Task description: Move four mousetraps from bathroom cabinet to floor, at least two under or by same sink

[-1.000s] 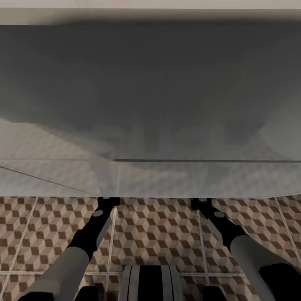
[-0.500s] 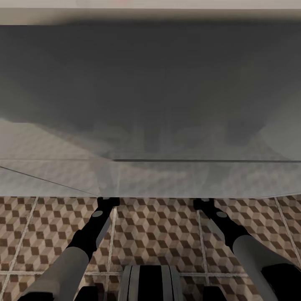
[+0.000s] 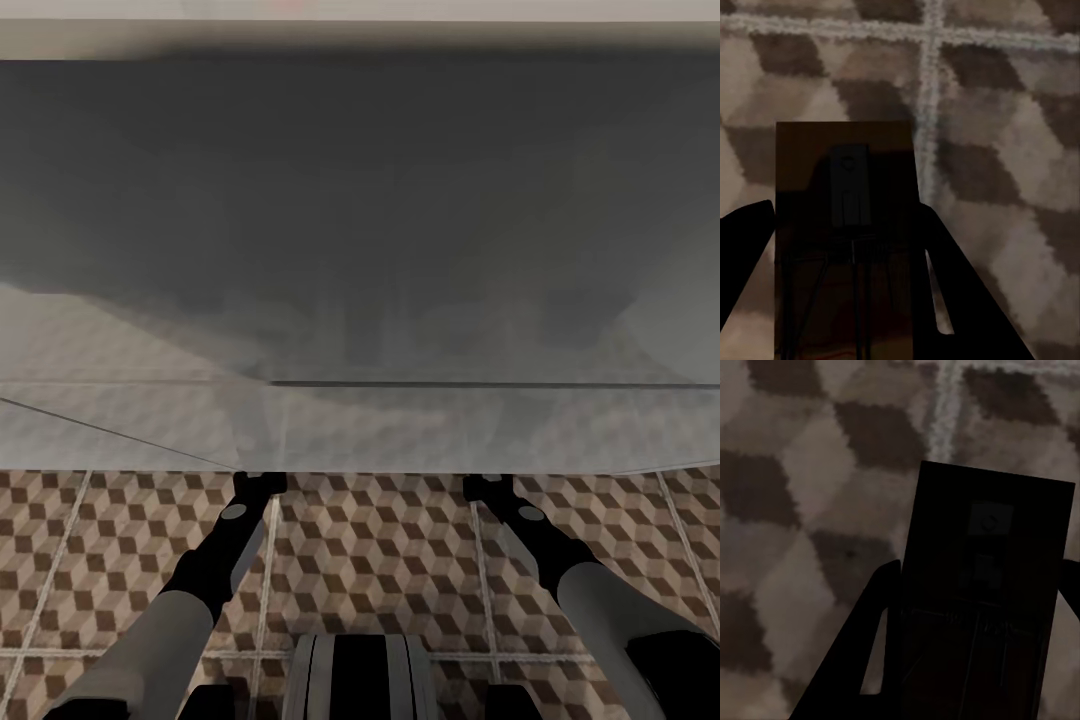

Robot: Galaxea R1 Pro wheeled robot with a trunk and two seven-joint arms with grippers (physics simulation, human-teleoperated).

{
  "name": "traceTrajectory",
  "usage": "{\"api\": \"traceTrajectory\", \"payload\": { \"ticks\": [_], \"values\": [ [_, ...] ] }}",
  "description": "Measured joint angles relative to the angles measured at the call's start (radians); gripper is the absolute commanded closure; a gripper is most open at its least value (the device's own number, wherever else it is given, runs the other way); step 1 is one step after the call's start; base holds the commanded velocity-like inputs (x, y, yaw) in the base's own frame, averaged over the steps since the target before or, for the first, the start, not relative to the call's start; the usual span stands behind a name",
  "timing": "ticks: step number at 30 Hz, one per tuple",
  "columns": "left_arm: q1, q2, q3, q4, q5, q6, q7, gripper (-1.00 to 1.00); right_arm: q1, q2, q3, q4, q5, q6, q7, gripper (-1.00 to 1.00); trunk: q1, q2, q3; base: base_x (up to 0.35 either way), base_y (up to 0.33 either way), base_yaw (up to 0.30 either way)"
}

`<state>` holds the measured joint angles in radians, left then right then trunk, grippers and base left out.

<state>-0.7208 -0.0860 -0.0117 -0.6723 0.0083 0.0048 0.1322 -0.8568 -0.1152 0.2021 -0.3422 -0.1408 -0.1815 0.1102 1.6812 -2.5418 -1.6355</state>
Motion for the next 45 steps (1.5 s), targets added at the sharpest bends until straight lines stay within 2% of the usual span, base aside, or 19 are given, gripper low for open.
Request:
{"api": "traceTrajectory", "payload": {
  "ticks": [45],
  "values": [
    [0.000, -0.006, -0.002, -0.001, -0.008, 0.002, 0.013, 1.00, 0.000, 0.001, -0.001, -0.001, 0.000, 0.000, 0.000, 1.00, 0.000, 0.000, 0.000, 0.000, 0.000, 0.000]
  ]
}}
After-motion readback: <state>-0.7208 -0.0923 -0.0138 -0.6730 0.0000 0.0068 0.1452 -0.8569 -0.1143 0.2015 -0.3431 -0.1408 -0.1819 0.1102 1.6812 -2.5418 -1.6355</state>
